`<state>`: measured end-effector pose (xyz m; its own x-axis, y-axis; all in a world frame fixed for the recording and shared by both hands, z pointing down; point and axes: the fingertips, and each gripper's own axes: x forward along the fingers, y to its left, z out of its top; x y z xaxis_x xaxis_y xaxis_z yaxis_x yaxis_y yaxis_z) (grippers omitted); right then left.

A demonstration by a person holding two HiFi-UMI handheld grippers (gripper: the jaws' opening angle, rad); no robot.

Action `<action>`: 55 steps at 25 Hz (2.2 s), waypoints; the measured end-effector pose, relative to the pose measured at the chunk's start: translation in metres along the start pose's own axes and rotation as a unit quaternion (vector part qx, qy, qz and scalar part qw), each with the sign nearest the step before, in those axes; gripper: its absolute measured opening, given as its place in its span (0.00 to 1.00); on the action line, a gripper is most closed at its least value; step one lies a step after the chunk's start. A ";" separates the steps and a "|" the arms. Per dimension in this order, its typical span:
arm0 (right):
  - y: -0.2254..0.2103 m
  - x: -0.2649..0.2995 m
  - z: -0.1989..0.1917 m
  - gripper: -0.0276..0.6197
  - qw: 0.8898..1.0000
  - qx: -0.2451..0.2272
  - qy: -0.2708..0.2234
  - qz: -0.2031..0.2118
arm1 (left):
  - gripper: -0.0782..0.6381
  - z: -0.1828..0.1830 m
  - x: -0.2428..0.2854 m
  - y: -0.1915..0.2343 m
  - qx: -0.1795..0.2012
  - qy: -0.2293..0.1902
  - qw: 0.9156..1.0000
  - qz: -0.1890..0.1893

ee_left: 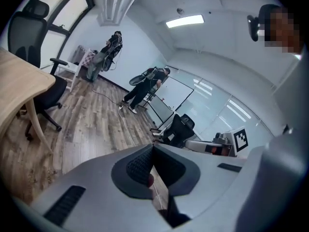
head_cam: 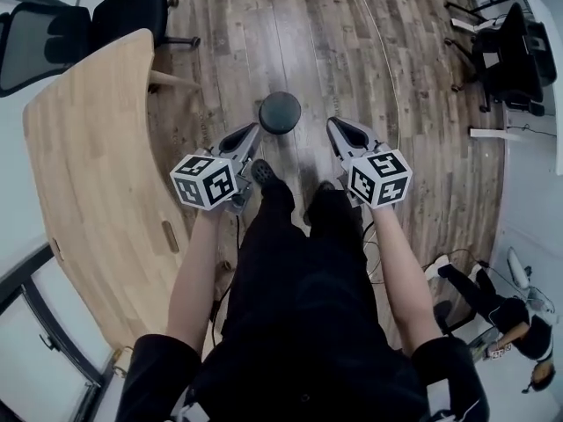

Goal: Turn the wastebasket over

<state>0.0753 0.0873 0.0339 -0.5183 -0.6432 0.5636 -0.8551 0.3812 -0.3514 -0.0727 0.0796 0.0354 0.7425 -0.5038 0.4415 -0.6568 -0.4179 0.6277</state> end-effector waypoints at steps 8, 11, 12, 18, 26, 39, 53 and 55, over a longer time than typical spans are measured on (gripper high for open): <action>-0.018 0.031 -0.062 0.09 0.999 0.020 0.030 -0.004 | 0.13 -0.057 0.018 0.035 -0.017 0.039 0.998 0.037; -0.030 0.060 -0.084 0.09 0.999 0.029 0.041 0.003 | 0.13 -0.070 0.028 0.058 -0.015 0.041 0.998 0.050; -0.035 0.072 -0.090 0.09 0.999 0.031 0.042 0.003 | 0.13 -0.073 0.033 0.066 -0.014 0.041 0.998 0.053; -0.067 0.129 -0.118 0.09 0.998 0.012 0.066 0.020 | 0.13 -0.104 0.071 0.109 -0.040 0.037 0.995 0.084; -0.098 0.202 -0.188 0.09 0.988 -0.025 0.122 0.097 | 0.13 -0.174 0.128 0.191 -0.071 0.040 0.984 0.157; -0.169 0.280 -0.288 0.10 0.971 -0.021 0.197 0.137 | 0.13 -0.254 0.191 0.270 -0.102 0.081 0.969 0.210; -0.218 0.366 -0.347 0.25 0.953 -0.067 0.259 0.145 | 0.31 -0.305 0.241 0.356 -0.102 0.152 0.961 0.209; -0.224 0.372 -0.355 0.28 0.950 -0.071 0.268 0.144 | 0.34 -0.314 0.246 0.364 -0.102 0.160 0.959 0.209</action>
<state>0.0701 -0.0016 0.5876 -0.6297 -0.0830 0.7724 -0.6500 0.6007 -0.4654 -0.0876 0.0415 0.5737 0.4442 -0.3234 0.8355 -0.8906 -0.0581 0.4510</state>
